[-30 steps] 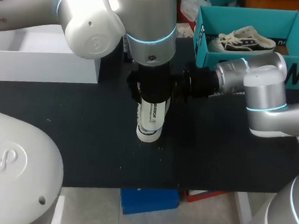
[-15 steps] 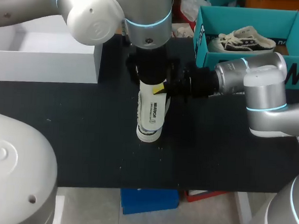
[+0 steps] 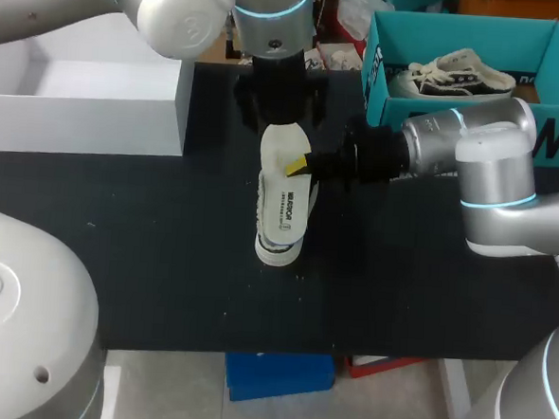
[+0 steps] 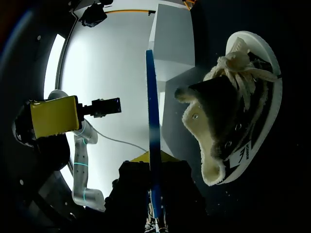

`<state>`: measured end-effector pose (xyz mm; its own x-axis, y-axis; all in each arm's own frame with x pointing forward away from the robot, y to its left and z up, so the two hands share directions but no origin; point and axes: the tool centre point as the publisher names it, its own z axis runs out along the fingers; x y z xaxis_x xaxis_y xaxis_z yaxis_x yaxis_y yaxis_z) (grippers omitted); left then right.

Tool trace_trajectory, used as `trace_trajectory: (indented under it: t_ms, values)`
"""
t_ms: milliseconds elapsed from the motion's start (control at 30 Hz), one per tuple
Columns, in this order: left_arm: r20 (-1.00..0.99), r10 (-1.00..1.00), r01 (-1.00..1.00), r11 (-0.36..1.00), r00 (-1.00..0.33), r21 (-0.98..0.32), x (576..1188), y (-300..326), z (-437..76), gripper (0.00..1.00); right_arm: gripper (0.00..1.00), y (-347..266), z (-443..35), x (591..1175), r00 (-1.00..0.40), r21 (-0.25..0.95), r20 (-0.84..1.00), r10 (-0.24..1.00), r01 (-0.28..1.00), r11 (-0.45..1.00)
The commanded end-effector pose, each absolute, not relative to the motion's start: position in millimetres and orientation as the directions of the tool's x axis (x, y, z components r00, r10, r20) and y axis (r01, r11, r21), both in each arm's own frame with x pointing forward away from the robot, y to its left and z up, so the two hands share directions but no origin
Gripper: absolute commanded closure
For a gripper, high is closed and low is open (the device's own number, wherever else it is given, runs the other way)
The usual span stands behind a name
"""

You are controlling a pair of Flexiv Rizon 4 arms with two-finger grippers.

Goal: Take the shoe out of the shoebox, open the shoe tongue, remove and reinsert the insole, then place the shoe into the shoebox

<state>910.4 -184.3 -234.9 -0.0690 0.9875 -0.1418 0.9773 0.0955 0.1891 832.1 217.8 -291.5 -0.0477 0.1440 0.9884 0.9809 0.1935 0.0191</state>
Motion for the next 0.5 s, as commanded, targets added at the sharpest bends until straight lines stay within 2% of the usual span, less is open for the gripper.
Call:
trace_trajectory:
  t_ms: [33,500]
  values:
    - [-0.148,0.986,0.980,0.097,-0.071,0.176,929,-184,-243,0.00,1.00,218,-292,832,-0.047,0.019,0.988,0.145,0.981,0.192]
    - [-0.144,0.985,0.977,0.124,-0.099,0.176,963,-179,-256,0.00,1.00,218,-292,832,-0.047,0.019,0.988,0.145,0.981,0.192]
